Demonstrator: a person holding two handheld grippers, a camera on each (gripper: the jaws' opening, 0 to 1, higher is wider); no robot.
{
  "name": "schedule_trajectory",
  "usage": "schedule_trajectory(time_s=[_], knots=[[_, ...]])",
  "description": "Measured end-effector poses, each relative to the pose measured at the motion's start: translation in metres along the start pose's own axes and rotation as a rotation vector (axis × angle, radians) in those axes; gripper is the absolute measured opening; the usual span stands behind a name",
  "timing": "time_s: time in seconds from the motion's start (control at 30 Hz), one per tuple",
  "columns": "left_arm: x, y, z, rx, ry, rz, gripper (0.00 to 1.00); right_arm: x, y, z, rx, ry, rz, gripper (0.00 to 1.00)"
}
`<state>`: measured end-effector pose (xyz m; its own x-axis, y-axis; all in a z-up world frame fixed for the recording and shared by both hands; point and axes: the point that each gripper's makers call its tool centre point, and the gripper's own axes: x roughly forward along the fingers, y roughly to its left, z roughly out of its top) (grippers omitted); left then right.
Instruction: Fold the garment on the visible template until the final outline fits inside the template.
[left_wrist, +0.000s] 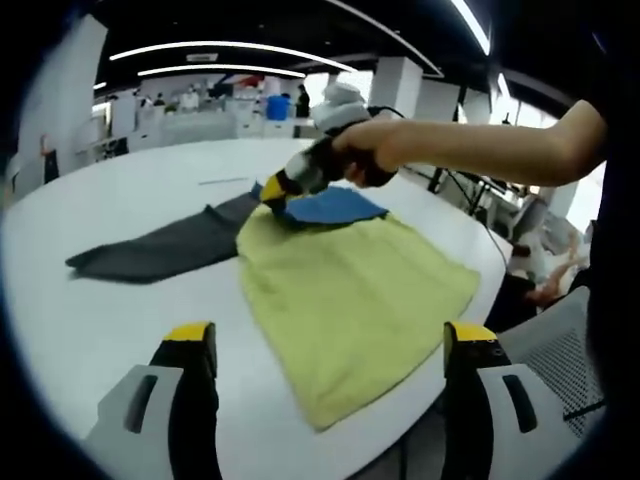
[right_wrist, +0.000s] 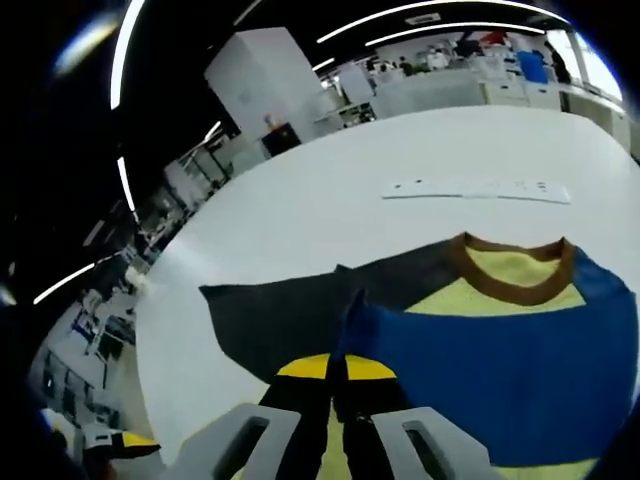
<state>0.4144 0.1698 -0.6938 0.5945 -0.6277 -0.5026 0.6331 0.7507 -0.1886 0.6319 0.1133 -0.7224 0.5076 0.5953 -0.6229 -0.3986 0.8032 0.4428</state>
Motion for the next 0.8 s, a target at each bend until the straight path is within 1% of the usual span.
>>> schedule_trajectory(time_s=[0.07, 0.13, 0.17, 0.23, 0.33, 0.4, 0.43, 0.47, 0.5, 0.53, 0.67, 0.73, 0.8], knots=[[0.000, 0.001, 0.000, 0.001, 0.000, 0.001, 0.91, 0.002, 0.009, -0.002, 0.009, 0.006, 0.042, 0.00], [0.000, 0.001, 0.001, 0.003, -0.003, 0.002, 0.91, 0.002, 0.011, -0.002, -0.003, 0.011, 0.056, 0.03], [0.000, 0.002, 0.002, 0.007, -0.009, 0.007, 0.92, 0.001, 0.011, -0.003, -0.014, 0.013, 0.053, 0.05], [-0.001, 0.003, 0.005, 0.010, -0.017, 0.009, 0.93, -0.004, 0.006, -0.001, -0.061, 0.013, 0.040, 0.11], [-0.001, 0.005, 0.006, 0.010, -0.020, 0.015, 0.94, -0.015, -0.006, 0.001, -0.135, 0.024, 0.012, 0.17], [-0.001, 0.006, 0.007, 0.013, -0.022, 0.017, 0.94, -0.022, -0.015, 0.003, -0.163, 0.025, -0.020, 0.27], [-0.001, 0.007, 0.007, 0.012, -0.024, 0.018, 0.94, -0.026, -0.023, 0.006, -0.190, 0.021, -0.050, 0.32], [0.000, 0.007, 0.008, 0.010, -0.026, 0.018, 0.94, -0.030, -0.027, 0.006, -0.212, 0.022, -0.064, 0.39], [0.000, 0.007, 0.009, 0.006, -0.029, 0.017, 0.95, -0.034, -0.030, 0.006, -0.223, 0.023, -0.072, 0.43], [0.001, 0.007, 0.010, 0.006, -0.031, 0.018, 0.95, -0.038, -0.035, 0.005, -0.234, 0.031, -0.079, 0.46], [0.003, 0.006, 0.013, 0.014, -0.037, 0.016, 0.97, -0.051, -0.049, 0.003, -0.218, 0.046, -0.092, 0.54], [0.003, 0.004, 0.013, 0.012, -0.038, 0.010, 0.97, -0.057, -0.055, 0.002, -0.212, 0.044, -0.095, 0.57], [0.004, 0.004, 0.013, 0.015, -0.034, 0.010, 0.98, -0.064, -0.062, 0.001, -0.232, 0.041, -0.108, 0.59]])
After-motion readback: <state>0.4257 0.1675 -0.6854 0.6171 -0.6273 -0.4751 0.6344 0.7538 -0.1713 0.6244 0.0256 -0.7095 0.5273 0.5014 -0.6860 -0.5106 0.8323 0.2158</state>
